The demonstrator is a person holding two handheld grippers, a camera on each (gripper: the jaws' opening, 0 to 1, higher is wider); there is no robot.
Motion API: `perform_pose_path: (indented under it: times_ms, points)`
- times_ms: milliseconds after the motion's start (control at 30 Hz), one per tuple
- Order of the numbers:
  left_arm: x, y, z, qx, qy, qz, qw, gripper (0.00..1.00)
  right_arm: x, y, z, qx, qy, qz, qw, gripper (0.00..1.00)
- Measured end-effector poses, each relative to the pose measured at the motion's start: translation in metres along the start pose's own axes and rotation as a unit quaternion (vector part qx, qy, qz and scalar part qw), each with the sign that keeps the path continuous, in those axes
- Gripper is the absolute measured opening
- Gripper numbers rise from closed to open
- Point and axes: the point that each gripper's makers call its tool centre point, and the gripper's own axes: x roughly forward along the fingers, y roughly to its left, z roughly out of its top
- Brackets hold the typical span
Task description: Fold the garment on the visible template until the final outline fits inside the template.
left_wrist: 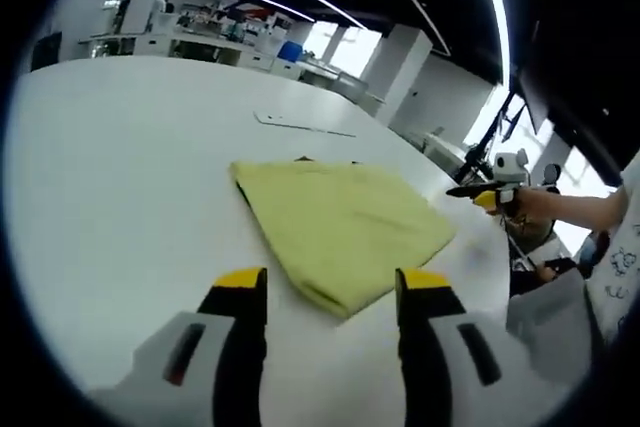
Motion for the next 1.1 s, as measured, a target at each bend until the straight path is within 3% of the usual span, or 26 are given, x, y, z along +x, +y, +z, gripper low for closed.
perform_pose_path:
  times_ms: [100, 267, 433, 633, 1100]
  points:
    - [-0.003, 0.001, -0.011, -0.01, 0.005, 0.004, 0.9999, 0.47, -0.005, -0.005, -0.014, 0.012, 0.004, -0.003, 0.9999, 0.7]
    - [-0.008, 0.001, -0.03, -0.02, 0.013, 0.006, 0.9997, 0.37, -0.009, -0.004, -0.036, 0.021, 0.016, -0.01, 0.9996, 0.61]
    - [-0.007, -0.003, -0.043, -0.021, 0.034, 0.001, 0.9992, 0.32, -0.008, -0.004, -0.047, 0.034, 0.02, -0.012, 0.9991, 0.54]
    - [0.002, 0.002, -0.042, -0.025, 0.031, 0.0, 0.9992, 0.21, -0.007, 0.0, -0.052, 0.038, 0.026, -0.007, 0.9989, 0.41]
    - [0.019, -0.003, -0.044, -0.063, 0.019, 0.004, 0.9979, 0.09, -0.01, 0.001, -0.059, 0.057, 0.024, -0.008, 0.998, 0.16]
